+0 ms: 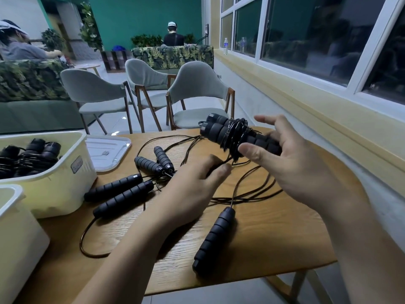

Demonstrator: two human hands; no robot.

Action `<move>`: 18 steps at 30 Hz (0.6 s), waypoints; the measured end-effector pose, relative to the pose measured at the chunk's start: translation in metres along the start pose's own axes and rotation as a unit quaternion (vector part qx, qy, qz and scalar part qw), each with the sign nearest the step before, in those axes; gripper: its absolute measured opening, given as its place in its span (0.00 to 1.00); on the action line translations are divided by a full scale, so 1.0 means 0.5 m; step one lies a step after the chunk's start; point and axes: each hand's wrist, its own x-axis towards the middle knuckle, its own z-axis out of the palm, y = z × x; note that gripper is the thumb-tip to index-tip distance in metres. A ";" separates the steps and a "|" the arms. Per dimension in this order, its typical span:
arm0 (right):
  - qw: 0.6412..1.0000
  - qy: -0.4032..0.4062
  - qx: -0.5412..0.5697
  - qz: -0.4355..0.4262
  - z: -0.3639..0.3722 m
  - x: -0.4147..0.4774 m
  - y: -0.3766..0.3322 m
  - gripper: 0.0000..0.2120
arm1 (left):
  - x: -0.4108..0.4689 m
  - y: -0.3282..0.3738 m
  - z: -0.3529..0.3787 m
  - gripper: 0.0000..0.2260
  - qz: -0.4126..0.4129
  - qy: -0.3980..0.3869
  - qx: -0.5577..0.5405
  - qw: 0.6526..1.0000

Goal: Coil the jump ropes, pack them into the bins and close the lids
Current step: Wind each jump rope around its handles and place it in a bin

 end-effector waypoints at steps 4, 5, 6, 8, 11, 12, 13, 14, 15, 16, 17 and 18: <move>0.996 -0.002 -0.089 -0.026 0.010 -0.001 0.000 0.36 | 0.008 -0.006 0.005 0.09 -0.058 0.021 -0.172 0.983; 0.993 0.005 -0.109 -0.033 0.013 0.000 0.003 0.37 | 0.009 -0.007 0.005 0.09 -0.069 0.022 -0.205 0.976; 0.992 0.014 -0.123 -0.040 0.017 0.001 0.005 0.37 | 0.009 -0.006 0.005 0.09 -0.076 0.021 -0.228 0.970; 0.988 0.034 -0.142 -0.057 0.029 0.001 0.010 0.38 | 0.008 -0.006 0.004 0.08 -0.090 0.020 -0.257 0.962; 0.981 0.059 -0.164 -0.085 0.051 -0.003 0.013 0.37 | 0.010 -0.006 0.005 0.07 -0.116 0.025 -0.303 0.946; 0.979 0.068 -0.166 -0.094 0.058 -0.005 0.014 0.36 | 0.010 -0.005 0.004 0.07 -0.119 0.027 -0.319 0.940; 0.977 0.077 -0.169 -0.101 0.065 -0.007 0.015 0.36 | 0.010 -0.004 0.003 0.07 -0.123 0.027 -0.336 0.933; 0.975 0.087 -0.175 -0.109 0.072 -0.008 0.017 0.36 | 0.010 -0.004 0.000 0.08 -0.126 0.029 -0.352 0.927; 0.971 0.097 -0.184 -0.118 0.078 -0.008 0.019 0.36 | 0.010 -0.005 -0.002 0.11 -0.128 0.029 -0.363 0.923; 0.966 0.106 -0.197 -0.130 0.085 -0.008 0.022 0.36 | 0.010 -0.005 -0.004 0.15 -0.133 0.031 -0.369 0.920; 0.959 0.115 -0.213 -0.144 0.091 -0.008 0.025 0.37 | 0.011 -0.008 -0.005 0.18 -0.138 0.036 -0.371 0.918; 0.951 0.126 -0.232 -0.162 0.097 -0.008 0.028 0.37 | 0.011 -0.009 -0.006 0.21 -0.145 0.041 -0.370 0.917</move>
